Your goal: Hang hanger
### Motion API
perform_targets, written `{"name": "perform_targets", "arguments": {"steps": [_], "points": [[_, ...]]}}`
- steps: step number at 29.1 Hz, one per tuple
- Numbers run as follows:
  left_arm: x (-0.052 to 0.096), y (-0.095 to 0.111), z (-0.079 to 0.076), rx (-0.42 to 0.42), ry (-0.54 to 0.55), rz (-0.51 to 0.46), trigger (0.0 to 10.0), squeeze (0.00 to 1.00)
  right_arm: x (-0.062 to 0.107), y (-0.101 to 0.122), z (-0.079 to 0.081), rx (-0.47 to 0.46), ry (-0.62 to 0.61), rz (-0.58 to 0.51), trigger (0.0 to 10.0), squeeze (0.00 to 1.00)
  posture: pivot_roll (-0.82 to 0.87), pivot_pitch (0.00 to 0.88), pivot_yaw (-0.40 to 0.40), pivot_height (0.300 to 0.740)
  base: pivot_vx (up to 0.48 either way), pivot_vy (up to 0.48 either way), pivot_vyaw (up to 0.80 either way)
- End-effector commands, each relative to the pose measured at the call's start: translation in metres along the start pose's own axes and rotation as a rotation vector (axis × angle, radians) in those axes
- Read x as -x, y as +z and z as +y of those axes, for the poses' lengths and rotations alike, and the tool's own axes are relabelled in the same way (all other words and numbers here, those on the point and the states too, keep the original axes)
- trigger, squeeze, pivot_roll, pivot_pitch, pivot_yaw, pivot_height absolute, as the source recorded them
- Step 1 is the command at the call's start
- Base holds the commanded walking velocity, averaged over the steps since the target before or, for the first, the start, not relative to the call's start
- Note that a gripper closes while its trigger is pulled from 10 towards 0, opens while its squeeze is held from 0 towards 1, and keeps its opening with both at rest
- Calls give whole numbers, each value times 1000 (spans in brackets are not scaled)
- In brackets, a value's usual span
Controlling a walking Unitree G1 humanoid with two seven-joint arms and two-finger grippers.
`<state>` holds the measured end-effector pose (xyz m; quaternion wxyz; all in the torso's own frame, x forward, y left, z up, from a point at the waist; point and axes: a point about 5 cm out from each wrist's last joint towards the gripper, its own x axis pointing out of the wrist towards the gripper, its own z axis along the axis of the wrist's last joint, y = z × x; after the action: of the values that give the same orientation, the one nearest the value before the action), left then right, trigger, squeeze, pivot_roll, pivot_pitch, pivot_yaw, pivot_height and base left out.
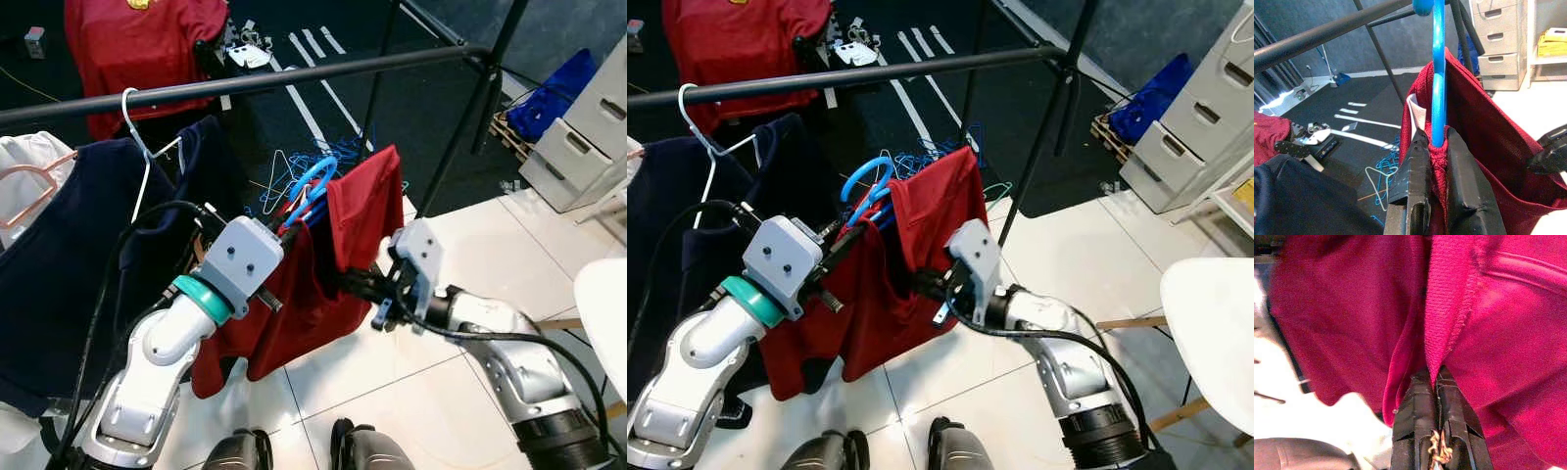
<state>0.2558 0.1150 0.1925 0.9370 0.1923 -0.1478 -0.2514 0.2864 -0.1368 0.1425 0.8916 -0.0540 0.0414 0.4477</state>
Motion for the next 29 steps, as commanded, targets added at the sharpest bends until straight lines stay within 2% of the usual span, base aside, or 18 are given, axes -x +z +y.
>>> {"name": "perform_targets", "arguments": {"steps": [1,2,3,4,5,6,9,10,12,13,18,20,21,23,24,26,28,29], "points": [[1,4,2,-11,-1,-20,10000,0,5,2,-9,9,-65,-14,10000,0,-83,78,24,740,0,0,0],[1,3,3,-18,-10,-16,10000,0,10,11,-19,36,-135,-62,10000,0,-86,77,27,740,0,0,0],[1,3,3,-18,-10,-16,10000,0,10,11,-19,36,-135,-62,10000,0,-86,77,27,740,0,0,0],[2,1,5,-32,-27,-12,10000,0,16,23,-28,70,-198,-119,10000,518,-90,75,31,740,0,0,0],[2,1,5,-32,-27,-12,10000,0,16,23,-28,70,-198,-119,10000,518,-90,75,31,740,0,0,0],[3,0,8,-48,-44,-9,10000,0,20,34,-30,88,-214,-168,10000,1000,-92,73,34,740,0,0,0],[2,0,12,-63,-62,-8,10000,0,22,42,-26,100,-175,-196,10000,1000,-95,70,36,740,0,0,0],[1,-1,15,-78,-80,-8,10000,0,22,48,-17,95,-105,-215,10000,714,-98,67,35,740,0,0,0],[1,-1,15,-78,-80,-8,10000,0,22,48,-17,95,-105,-215,10000,714,-98,67,35,740,0,0,0],[-1,-2,17,-88,-99,-8,10000,0,22,53,-10,76,-48,-234,10000,0,-99,66,33,740,0,0,0],[-4,0,24,-61,-126,-12,10000,0,32,56,-5,3,11,-261,10000,0,-105,64,33,740,0,0,0],[-6,1,27,-45,-134,-16,10000,0,37,54,-9,-10,-17,-260,10000,0,-105,64,33,740,0,0,0],[-7,3,30,-19,-141,-23,10000,0,43,47,-19,-12,-95,-240,10000,0,-112,63,29,740,0,0,0],[-7,3,30,-19,-141,-23,10000,0,43,47,-19,-12,-95,-240,10000,0,-112,63,29,740,0,0,0],[-8,6,33,-4,-152,-33,10000,0,50,34,-31,19,-206,-181,10000,0,-113,63,28,740,0,0,0],[-8,6,33,-4,-152,-33,10000,0,50,34,-31,19,-206,-181,10000,0,-113,63,28,740,0,0,0],[-5,15,37,38,-223,-65,10000,0,66,-9,-63,168,-546,45,10000,0,-118,70,24,740,0,0,0],[-4,19,38,52,-251,-76,10000,0,70,-20,-70,215,-630,94,10000,0,-118,70,24,740,0,0,0]]}}
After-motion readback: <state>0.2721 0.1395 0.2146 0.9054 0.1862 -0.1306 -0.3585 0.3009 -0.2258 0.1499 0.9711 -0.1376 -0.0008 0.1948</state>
